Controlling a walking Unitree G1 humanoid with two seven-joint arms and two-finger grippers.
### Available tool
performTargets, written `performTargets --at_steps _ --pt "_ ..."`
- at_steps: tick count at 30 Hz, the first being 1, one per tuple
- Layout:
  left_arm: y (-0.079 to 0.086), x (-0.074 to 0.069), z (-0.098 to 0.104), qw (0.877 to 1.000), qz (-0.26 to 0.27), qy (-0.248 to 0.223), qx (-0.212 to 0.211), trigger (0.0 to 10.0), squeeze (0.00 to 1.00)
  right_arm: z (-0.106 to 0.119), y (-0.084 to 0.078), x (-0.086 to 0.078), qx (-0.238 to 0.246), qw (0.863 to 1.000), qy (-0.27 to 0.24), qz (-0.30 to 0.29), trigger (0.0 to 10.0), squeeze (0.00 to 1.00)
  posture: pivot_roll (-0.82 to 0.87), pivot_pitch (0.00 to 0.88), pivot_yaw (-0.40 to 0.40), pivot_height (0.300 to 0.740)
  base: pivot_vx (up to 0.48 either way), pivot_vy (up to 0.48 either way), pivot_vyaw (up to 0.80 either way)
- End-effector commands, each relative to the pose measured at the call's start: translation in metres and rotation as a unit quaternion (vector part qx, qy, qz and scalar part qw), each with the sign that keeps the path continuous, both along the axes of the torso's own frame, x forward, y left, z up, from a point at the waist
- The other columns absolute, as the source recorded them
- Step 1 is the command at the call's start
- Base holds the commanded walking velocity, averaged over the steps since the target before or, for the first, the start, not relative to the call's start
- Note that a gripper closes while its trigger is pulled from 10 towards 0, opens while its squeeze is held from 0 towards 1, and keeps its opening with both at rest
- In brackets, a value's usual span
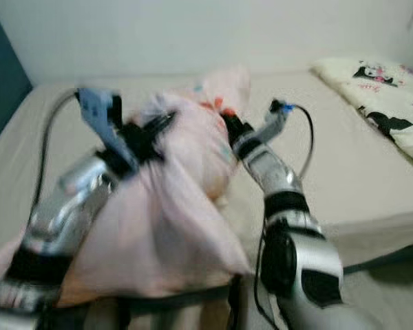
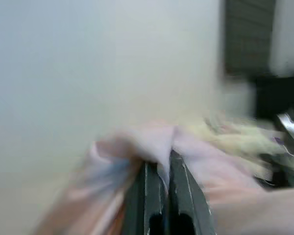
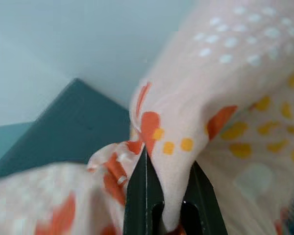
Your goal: Clean up the room
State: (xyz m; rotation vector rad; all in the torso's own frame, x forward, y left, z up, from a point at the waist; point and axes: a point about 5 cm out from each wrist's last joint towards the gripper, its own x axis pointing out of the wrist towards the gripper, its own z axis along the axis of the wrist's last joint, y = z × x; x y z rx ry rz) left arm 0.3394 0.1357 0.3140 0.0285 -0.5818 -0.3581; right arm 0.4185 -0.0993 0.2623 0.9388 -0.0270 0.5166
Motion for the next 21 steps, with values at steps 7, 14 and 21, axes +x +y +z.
performTargets --at_steps 7,14,21 --pt "0.048 0.0 0.057 0.963 0.229 -0.112 0.088 0.0 0.0 0.069 0.036 -0.003 0.033 0.992 -0.115 0.031 0.0 0.0 0.22 0.104 -0.176 0.535 0.0 0.0 0.0" --pt "0.097 -0.035 0.094 0.856 0.443 -0.216 0.155 0.0 0.0 0.107 0.091 -0.02 0.084 0.978 -0.164 0.098 0.0 0.0 0.33 0.128 -0.226 0.535 0.0 0.0 0.0" --pt "0.1 -0.058 0.089 0.82 0.497 -0.237 0.156 0.0 0.0 0.12 0.12 -0.036 0.049 0.962 -0.221 0.155 0.0 0.0 0.34 0.129 -0.228 0.535 0.0 0.0 0.0"
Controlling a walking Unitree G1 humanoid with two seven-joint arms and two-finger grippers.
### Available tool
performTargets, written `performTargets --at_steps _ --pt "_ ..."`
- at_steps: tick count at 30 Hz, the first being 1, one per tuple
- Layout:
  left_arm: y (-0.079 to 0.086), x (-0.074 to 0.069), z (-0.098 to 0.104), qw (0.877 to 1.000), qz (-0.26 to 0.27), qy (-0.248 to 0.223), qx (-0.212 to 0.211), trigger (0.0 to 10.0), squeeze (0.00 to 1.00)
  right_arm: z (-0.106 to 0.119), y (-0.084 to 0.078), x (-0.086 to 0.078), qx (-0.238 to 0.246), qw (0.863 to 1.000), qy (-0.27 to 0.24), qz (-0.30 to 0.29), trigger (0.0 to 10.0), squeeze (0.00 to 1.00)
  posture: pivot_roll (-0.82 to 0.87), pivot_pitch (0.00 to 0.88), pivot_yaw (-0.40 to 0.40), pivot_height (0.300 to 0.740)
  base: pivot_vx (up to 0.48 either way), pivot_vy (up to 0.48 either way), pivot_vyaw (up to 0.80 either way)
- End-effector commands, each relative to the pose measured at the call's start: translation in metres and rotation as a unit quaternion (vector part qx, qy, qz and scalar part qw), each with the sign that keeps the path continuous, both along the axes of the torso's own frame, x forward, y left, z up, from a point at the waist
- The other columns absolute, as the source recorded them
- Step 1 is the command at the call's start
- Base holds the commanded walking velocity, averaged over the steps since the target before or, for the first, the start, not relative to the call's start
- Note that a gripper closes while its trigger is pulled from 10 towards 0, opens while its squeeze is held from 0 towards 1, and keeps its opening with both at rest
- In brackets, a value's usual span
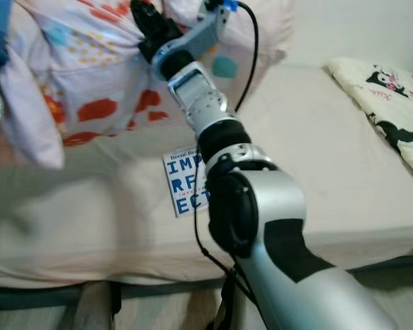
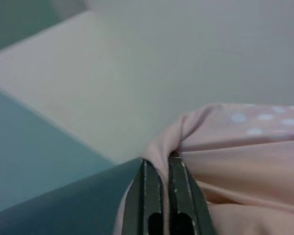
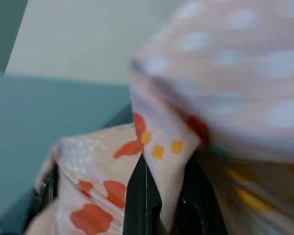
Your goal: Clean up the room
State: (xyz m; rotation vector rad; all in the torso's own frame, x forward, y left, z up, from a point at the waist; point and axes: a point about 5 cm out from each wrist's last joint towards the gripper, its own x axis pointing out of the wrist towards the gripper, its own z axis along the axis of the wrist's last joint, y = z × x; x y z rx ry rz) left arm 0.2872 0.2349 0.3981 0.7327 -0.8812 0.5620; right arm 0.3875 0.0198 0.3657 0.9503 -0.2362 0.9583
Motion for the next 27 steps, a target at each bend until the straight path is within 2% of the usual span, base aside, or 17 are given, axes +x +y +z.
performTargets --at_steps 1,4,5,7,8,9,10,11,13,14,15,18,22,24,25,26,27 --pt "0.001 -0.005 -0.003 1.0 0.02 -0.013 -0.004 0.0 0.0 0.012 0.005 -0.006 -0.02 0.998 -0.058 0.009 9.5 0.0 0.32 0.13 -0.217 0.535 0.0 0.0 0.0" --pt "0.0 -0.002 -0.013 1.0 0.021 -0.001 -0.006 0.0 0.0 0.004 0.006 -0.006 -0.042 0.997 -0.061 0.009 9.5 0.0 0.31 0.128 -0.215 0.535 0.0 0.0 0.0" --pt "-0.002 0.004 -0.031 0.999 0.021 0.028 -0.006 0.0 0.0 -0.011 0.005 -0.004 -0.072 0.995 -0.063 0.004 10.0 0.51 0.3 0.123 -0.207 0.535 0.0 0.0 0.0" --pt "-0.002 0.004 -0.031 0.999 0.021 0.028 -0.006 0.0 0.0 -0.011 0.005 -0.004 -0.072 0.995 -0.063 0.004 10.0 0.51 0.3 0.123 -0.207 0.535 0.0 0.0 0.0" --pt "-0.011 0.014 -0.067 0.996 0.006 0.083 -0.01 0.0 0.0 -0.043 -0.004 0.003 -0.117 0.992 -0.044 -0.017 10.0 1.0 0.26 0.116 -0.188 0.535 0.0 0.0 0.0" --pt "-0.011 0.014 -0.067 0.996 0.006 0.083 -0.01 0.0 0.0 -0.043 -0.004 0.003 -0.117 0.992 -0.044 -0.017 10.0 1.0 0.26 0.116 -0.188 0.535 0.0 0.0 0.0" --pt "-0.025 0.024 -0.114 0.987 -0.025 0.154 -0.031 0.0 0.0 -0.087 -0.021 0.009 -0.177 0.983 -0.015 -0.048 10.0 1.0 0.23 0.116 -0.174 0.535 0.0 0.0 0.0" --pt "-0.025 0.024 -0.114 0.987 -0.025 0.154 -0.031 0.0 0.0 -0.087 -0.021 0.009 -0.177 0.983 -0.015 -0.048 10.0 1.0 0.23 0.116 -0.174 0.535 0.0 0.0 0.0" --pt "-0.066 0.027 -0.205 0.946 -0.107 0.3 -0.063 0.0 0.0 -0.177 -0.066 0.009 -0.272 0.951 0.08 -0.124 10.0 1.0 0.18 0.113 -0.149 0.535 0.0 0.0 0.0" --pt "-0.089 0.024 -0.24 0.912 -0.163 0.367 -0.083 0.0 0.0 -0.213 -0.093 0.004 -0.311 0.926 0.13 -0.167 10.0 1.0 0.15 0.107 -0.127 0.535 0.0 0.0 0.0" --pt "-0.089 0.024 -0.24 0.912 -0.163 0.367 -0.083 0.0 0.0 -0.213 -0.093 0.004 -0.311 0.926 0.13 -0.167 10.0 1.0 0.15 0.107 -0.127 0.535 0.0 0.0 0.0" --pt "-0.125 0.011 -0.275 0.849 -0.257 0.454 -0.083 0.0 0.0 -0.254 -0.151 -0.007 -0.337 0.882 0.208 -0.254 10.0 1.0 0.11 0.102 -0.109 0.535 0.0 0.0 0.0" --pt "-0.132 0.008 -0.274 0.841 -0.28 0.457 -0.067 0.0 0.0 -0.257 -0.165 -0.009 -0.342 0.872 0.215 -0.277 10.0 1.0 0.11 0.099 -0.108 0.535 0.0 0.0 0.0" --pt "-0.149 0.003 -0.268 0.801 -0.37 0.47 -0.035 0.0 0.0 -0.256 -0.206 -0.011 -0.341 0.841 0.235 -0.349 10.0 1.0 0.1 0.086 -0.095 0.535 0.0 0.0 0.0" --pt "-0.149 0.003 -0.268 0.801 -0.37 0.47 -0.035 0.0 0.0 -0.256 -0.206 -0.011 -0.341 0.841 0.235 -0.349 10.0 1.0 0.1 0.086 -0.095 0.535 0.0 0.0 0.0" --pt "-0.153 0.001 -0.264 0.782 -0.401 0.477 -0.02 0.0 0.0 -0.253 -0.221 -0.012 -0.331 0.829 0.245 -0.379 10.0 1.0 0.1 0.078 -0.092 0.535 0.0 0.0 0.0" --pt "-0.153 0.001 -0.264 0.782 -0.401 0.477 -0.02 0.0 0.0 -0.253 -0.221 -0.012 -0.331 0.829 0.245 -0.379 10.0 1.0 0.1 0.078 -0.092 0.535 0.0 0.0 0.0"
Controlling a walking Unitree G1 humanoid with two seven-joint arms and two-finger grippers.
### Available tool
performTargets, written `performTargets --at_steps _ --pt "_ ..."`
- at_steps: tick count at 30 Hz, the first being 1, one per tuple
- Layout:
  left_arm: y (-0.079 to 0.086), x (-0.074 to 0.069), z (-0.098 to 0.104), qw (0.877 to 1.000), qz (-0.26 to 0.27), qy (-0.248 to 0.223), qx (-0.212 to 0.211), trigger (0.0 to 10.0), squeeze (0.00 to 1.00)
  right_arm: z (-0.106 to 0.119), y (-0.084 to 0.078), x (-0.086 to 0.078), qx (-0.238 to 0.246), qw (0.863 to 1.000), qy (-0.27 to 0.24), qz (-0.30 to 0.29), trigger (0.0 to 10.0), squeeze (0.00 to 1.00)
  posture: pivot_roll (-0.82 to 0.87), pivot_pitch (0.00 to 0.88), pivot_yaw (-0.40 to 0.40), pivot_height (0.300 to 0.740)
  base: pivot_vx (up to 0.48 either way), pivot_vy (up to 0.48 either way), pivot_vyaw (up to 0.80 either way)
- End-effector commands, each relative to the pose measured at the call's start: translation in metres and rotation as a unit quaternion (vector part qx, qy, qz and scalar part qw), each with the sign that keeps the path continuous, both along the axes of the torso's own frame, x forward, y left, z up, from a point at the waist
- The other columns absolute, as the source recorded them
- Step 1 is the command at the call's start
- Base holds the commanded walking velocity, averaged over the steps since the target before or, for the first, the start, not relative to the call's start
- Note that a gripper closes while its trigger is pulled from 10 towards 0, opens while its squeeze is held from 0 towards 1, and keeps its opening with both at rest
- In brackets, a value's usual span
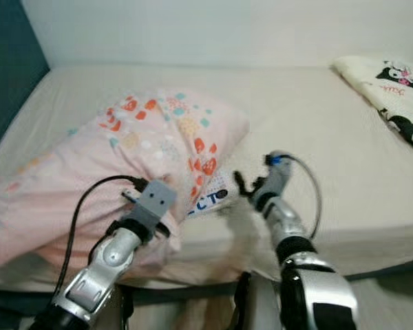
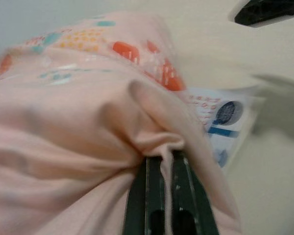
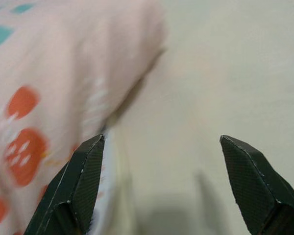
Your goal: Clean up the room
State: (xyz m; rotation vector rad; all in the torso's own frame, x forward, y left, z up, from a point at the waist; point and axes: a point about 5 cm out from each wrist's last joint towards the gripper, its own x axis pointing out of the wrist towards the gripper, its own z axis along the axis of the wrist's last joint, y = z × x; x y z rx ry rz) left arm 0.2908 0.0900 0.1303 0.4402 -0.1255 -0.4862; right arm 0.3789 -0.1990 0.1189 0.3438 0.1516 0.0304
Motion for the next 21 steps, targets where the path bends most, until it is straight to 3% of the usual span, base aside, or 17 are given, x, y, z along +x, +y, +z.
performTargets --at_steps 1,3,4,5,6,7,8,9,10,12,13,15,16,18,19,20,21 --pt "-0.008 -0.002 0.003 0.999 -0.036 -0.001 -0.003 0.0 0.0 -0.006 -0.002 -0.003 0.002 1.0 0.007 -0.012 10.0 1.0 0.1 0.078 -0.092 0.535 0.0 0.0 0.0" --pt "-0.01 -0.003 0.005 0.998 -0.059 0.003 -0.005 0.0 0.0 -0.004 -0.009 -0.004 0.001 0.999 0.003 -0.033 10.0 1.0 0.1 0.078 -0.092 0.535 0.0 0.0 0.0" --pt "-0.008 -0.006 0.005 0.995 -0.096 0.008 0.02 2.5 0.0 -0.002 -0.008 -0.004 0.008 0.999 -0.007 -0.037 10.0 0.0 0.1 0.072 -0.086 0.535 0.0 0.0 0.0" --pt "-0.008 -0.006 0.005 0.995 -0.096 0.008 0.02 2.5 0.0 -0.002 -0.008 -0.004 0.008 0.999 -0.007 -0.037 10.0 0.0 0.1 0.072 -0.086 0.535 0.0 0.0 0.0" --pt "-0.004 -0.007 0.005 0.992 -0.119 0.009 0.048 7.3 0.0 0.0 -0.005 -0.004 0.012 0.999 -0.015 -0.035 10.0 0.0 0.1 0.07 -0.085 0.535 0.0 0.0 0.0" --pt "-0.004 -0.007 0.005 0.992 -0.119 0.009 0.048 7.3 0.0 0.0 -0.005 -0.004 0.012 0.999 -0.015 -0.035 10.0 0.0 0.1 0.07 -0.085 0.535 0.0 0.0 0.0" --pt "0.012 -0.002 0.007 0.988 -0.121 0.011 0.099 10.0 0.58 0.002 0.002 -0.005 0.018 0.999 -0.026 -0.027 10.0 0.0 0.1 0.069 -0.086 0.535 0.0 0.0 0.0" --pt "0.012 -0.002 0.007 0.988 -0.121 0.011 0.099 10.0 0.58 0.002 0.002 -0.005 0.018 0.999 -0.026 -0.027 10.0 0.0 0.1 0.069 -0.086 0.535 0.0 0.0 0.0" --pt "0.018 0.0 0.009 0.987 -0.114 0.013 0.114 10.0 1.0 0.002 0.004 -0.005 0.018 0.999 -0.027 -0.025 10.0 0.0 0.1 0.07 -0.085 0.535 0.0 0.0 0.0" --pt "0.022 0.002 0.01 0.986 -0.111 0.015 0.121 10.0 1.0 0.002 0.004 -0.005 0.019 0.999 -0.028 -0.024 10.0 0.0 0.1 0.068 -0.086 0.535 0.0 0.0 0.0" --pt "0.032 0.002 0.011 0.98 -0.118 0.027 0.157 10.0 1.0 0.004 0.004 -0.004 0.017 0.999 -0.03 -0.025 10.0 0.0 0.1 0.065 -0.088 0.535 0.0 0.0 0.0" --pt "0.039 0.002 0.012 0.975 -0.123 0.037 0.182 10.0 1.0 0.005 0.004 -0.004 0.016 0.999 -0.032 -0.025 10.0 0.0 0.1 0.065 -0.088 0.535 0.0 0.0 0.0" --pt "0.051 0.0 0.017 0.962 -0.137 0.062 0.227 10.0 1.0 0.008 0.002 -0.003 0.01 0.999 -0.036 -0.027 10.0 0.0 0.1 0.064 -0.09 0.535 0.0 0.0 0.0" --pt "0.061 -0.009 0.024 0.942 -0.176 0.092 0.271 10.0 1.0 0.012 -0.002 -0.002 0.0 0.999 -0.04 -0.032 10.0 0.0 0.1 0.061 -0.091 0.535 0.0 0.0 0.0" --pt "0.061 -0.009 0.024 0.942 -0.176 0.092 0.271 10.0 1.0 0.012 -0.002 -0.002 0.0 0.999 -0.04 -0.032 10.0 0.0 0.1 0.061 -0.091 0.535 0.0 0.0 0.0" --pt "0.068 -0.022 0.028 0.92 -0.218 0.14 0.294 10.0 1.0 0.014 -0.006 -0.001 -0.004 0.998 -0.041 -0.041 10.0 0.0 0.1 0.06 -0.09 0.535 0.0 0.0 0.0" --pt "0.071 -0.032 0.032 0.906 -0.249 0.162 0.3 10.0 1.0 0.015 -0.007 -0.001 -0.005 0.998 -0.041 -0.046 10.0 0.0 0.1 0.059 -0.089 0.535 0.0 0.0 0.0"
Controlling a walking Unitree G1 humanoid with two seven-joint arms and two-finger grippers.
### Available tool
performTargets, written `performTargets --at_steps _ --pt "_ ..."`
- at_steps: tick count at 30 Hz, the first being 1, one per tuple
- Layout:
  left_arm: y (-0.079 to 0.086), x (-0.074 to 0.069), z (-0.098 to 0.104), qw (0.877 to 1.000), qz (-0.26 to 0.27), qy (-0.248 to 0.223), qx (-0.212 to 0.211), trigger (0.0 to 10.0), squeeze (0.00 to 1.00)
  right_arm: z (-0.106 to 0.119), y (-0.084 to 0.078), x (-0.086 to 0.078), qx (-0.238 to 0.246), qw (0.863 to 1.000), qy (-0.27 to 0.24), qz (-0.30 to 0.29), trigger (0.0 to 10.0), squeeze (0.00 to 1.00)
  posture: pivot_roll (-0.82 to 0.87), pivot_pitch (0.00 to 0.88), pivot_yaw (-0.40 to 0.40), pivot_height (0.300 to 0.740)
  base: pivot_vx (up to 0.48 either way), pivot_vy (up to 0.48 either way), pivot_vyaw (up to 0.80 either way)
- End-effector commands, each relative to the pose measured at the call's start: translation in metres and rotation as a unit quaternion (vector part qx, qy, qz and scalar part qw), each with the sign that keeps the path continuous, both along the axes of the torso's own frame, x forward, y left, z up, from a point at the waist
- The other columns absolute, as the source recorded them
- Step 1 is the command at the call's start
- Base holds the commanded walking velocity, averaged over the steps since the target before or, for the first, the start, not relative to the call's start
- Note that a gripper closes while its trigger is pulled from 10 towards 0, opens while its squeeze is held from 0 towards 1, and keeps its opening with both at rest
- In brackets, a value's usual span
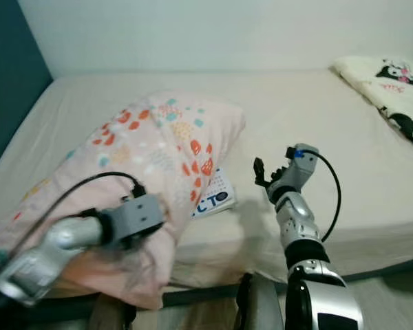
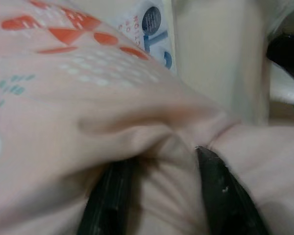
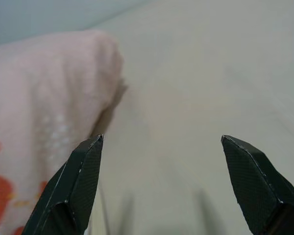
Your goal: Clean up the room
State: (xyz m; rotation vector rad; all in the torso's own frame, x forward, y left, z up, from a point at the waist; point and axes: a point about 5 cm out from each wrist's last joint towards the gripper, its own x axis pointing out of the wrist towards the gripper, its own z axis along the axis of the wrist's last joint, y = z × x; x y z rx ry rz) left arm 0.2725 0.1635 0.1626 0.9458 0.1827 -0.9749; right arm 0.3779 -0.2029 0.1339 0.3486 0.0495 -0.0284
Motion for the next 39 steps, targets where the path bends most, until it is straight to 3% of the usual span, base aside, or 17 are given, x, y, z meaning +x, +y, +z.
performTargets --at_steps 1,10,12,15,16,18,19,20,21,23,24,25,26,29,34,36,39 --pt "-0.002 -0.014 -0.001 0.997 -0.043 0.056 0.014 10.0 1.0 0.0 -0.004 0.0 -0.005 1.0 0.004 -0.008 10.0 0.0 0.1 0.059 -0.089 0.535 0.0 0.0 0.0" --pt "-0.004 -0.035 0.041 0.988 -0.126 0.087 -0.037 10.0 1.0 0.003 -0.009 -0.003 -0.008 1.0 0.004 -0.022 10.0 0.0 0.09 0.059 -0.088 0.535 0.0 0.0 0.0" --pt "-0.008 -0.033 0.05 0.985 -0.136 0.076 -0.071 10.0 1.0 0.002 -0.008 -0.004 -0.008 1.0 0.005 -0.023 10.0 0.0 0.09 0.059 -0.086 0.535 0.0 0.0 0.0" --pt "-0.017 -0.019 0.069 0.97 -0.134 0.038 -0.198 10.0 1.0 0.001 -0.006 -0.004 -0.008 1.0 0.008 -0.022 10.0 0.0 0.09 0.059 -0.084 0.535 0.0 0.0 0.0" --pt "-0.017 -0.019 0.069 0.97 -0.134 0.038 -0.198 10.0 1.0 0.001 -0.006 -0.004 -0.008 1.0 0.008 -0.022 10.0 0.0 0.09 0.059 -0.084 0.535 0.0 0.0 0.0" --pt "-0.017 0.007 0.084 0.947 -0.065 -0.024 -0.314 10.0 1.0 0.001 -0.005 -0.004 -0.011 1.0 0.009 -0.021 10.0 0.0 0.08 0.057 -0.085 0.535 0.0 0.0 0.0" --pt "-0.017 0.007 0.084 0.947 -0.065 -0.024 -0.314 10.0 1.0 0.001 -0.005 -0.004 -0.011 1.0 0.009 -0.021 10.0 0.0 0.08 0.057 -0.085 0.535 0.0 0.0 0.0" --pt "-0.008 0.042 0.09 0.901 0.068 -0.074 -0.422 10.0 1.0 0.001 -0.006 -0.005 -0.013 1.0 0.009 -0.021 10.0 0.0 0.08 0.057 -0.087 0.535 0.0 0.0 0.0" --pt "-0.003 0.056 0.088 0.875 0.133 -0.086 -0.458 10.0 1.0 0.001 -0.006 -0.005 -0.014 1.0 0.008 -0.021 10.0 0.0 0.08 0.057 -0.087 0.535 0.0 0.0 0.0" --pt "-0.003 0.056 0.088 0.875 0.133 -0.086 -0.458 10.0 1.0 0.001 -0.006 -0.005 -0.014 1.0 0.008 -0.021 10.0 0.0 0.08 0.057 -0.087 0.535 0.0 0.0 0.0" --pt "0.001 0.068 0.084 0.847 0.187 -0.087 -0.49 10.0 1.0 0.002 -0.007 -0.005 -0.015 1.0 0.008 -0.022 10.0 0.0 0.07 0.054 -0.089 0.535 0.0 0.0 0.0" --pt "0.001 0.068 0.084 0.847 0.187 -0.087 -0.49 10.0 1.0 0.002 -0.007 -0.005 -0.015 1.0 0.008 -0.022 10.0 0.0 0.07 0.054 -0.089 0.535 0.0 0.0 0.0" --pt "0.003 0.079 0.072 0.829 0.241 -0.087 -0.497 10.0 0.0 0.002 -0.007 -0.005 -0.016 1.0 0.007 -0.022 10.0 0.0 0.06 0.053 -0.081 0.535 0.0 0.0 0.0" --pt "0.0 0.089 0.047 0.809 0.297 -0.067 -0.503 10.0 0.0 0.003 -0.008 -0.007 -0.023 0.999 0.009 -0.021 10.0 0.0 0.05 0.051 -0.077 0.535 0.0 0.0 0.0" --pt "-0.003 0.103 0.041 0.815 0.322 -0.088 -0.474 10.0 0.0 0.004 -0.013 -0.012 -0.028 0.999 0.003 -0.023 10.0 0.0 0.03 0.054 -0.064 0.535 0.0 0.0 -0.78" --pt "0.001 0.106 0.043 0.816 0.332 -0.103 -0.461 10.0 0.0 0.003 -0.014 -0.013 -0.031 0.999 0.001 -0.023 10.0 0.0 0.02 0.054 -0.06 0.535 0.0 0.0 0.0" --pt "0.026 0.121 0.052 0.799 0.394 -0.157 -0.426 10.0 0.0 0.001 -0.017 -0.019 -0.031 0.999 -0.003 -0.024 10.0 0.0 0.01 0.059 -0.052 0.535 0.0 0.0 0.0"
